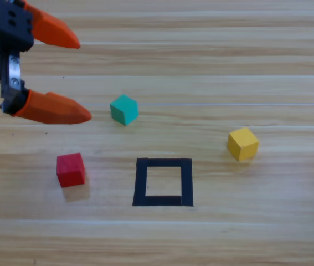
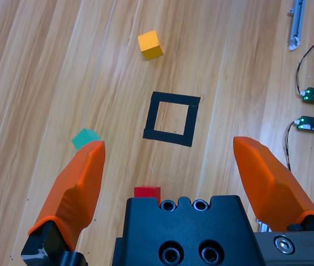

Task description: Stack the blocks in the rectangular block: red at the bottom, yellow in the middle, green on top

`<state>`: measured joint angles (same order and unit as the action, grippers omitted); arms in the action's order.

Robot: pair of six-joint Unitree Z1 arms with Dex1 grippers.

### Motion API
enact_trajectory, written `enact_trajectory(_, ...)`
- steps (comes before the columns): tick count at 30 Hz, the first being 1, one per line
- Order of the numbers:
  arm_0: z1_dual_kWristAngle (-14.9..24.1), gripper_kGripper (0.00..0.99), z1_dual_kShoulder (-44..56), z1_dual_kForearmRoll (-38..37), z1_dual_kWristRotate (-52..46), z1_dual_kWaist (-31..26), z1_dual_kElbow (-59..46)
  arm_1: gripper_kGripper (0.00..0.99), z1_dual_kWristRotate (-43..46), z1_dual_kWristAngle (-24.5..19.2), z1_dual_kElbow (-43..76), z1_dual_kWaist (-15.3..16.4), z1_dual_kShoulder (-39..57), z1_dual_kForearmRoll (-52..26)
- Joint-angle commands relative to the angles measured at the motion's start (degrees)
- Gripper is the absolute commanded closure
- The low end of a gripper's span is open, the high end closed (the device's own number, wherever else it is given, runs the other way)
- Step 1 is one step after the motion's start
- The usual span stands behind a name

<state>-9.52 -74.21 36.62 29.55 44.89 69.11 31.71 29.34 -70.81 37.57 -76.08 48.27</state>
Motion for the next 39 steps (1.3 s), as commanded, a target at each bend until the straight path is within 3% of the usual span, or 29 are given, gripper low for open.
enact_trajectory(1,0.5,0.0,-1.6,0.2,-0.5,1.1,0.0,0.034,0.2,-0.2,1.9,1.5,-1.3,1.0)
enact_trajectory(7,0.5,0.0,-1.6,0.2,-0.5,1.1,0.0,0.034,-0.3,-1.3,2.3,1.5,-1.2,1.0)
enact_trajectory(10,0.5,0.0,-1.6,0.2,-0.5,1.1,0.0,0.034,-2.3,-6.2,3.1,1.5,-1.0,0.8)
enact_trajectory(13,0.6,0.0,-1.3,0.2,-0.5,1.1,-0.1,0.033,-7.0,-14.3,3.6,1.5,-2.3,-1.1)
enact_trajectory(16,0.8,0.0,-1.2,0.2,-0.5,1.2,0.0,0.028,-10.6,-17.7,2.2,1.2,-4.7,-1.8)
enact_trajectory(22,4.3,0.0,-1.3,1.3,0.7,1.1,-0.9,0.019,-8.3,-17.8,-1.3,1.2,-9.1,-1.5)
enact_trajectory(27,5.9,0.0,-2.3,1.5,0.9,1.1,-1.0,0.019,-6.0,-17.9,-7.1,1.2,-18.9,1.0)
enact_trajectory(32,9.1,0.0,-5.9,4.1,0.1,1.1,1.6,0.019,-9.8,-19.5,-11.5,1.1,-26.0,1.0)
enact_trajectory(39,13.8,0.0,-11.1,4.7,-1.8,1.1,2.0,0.019,-16.6,-22.6,-15.3,0.9,-28.0,1.0)
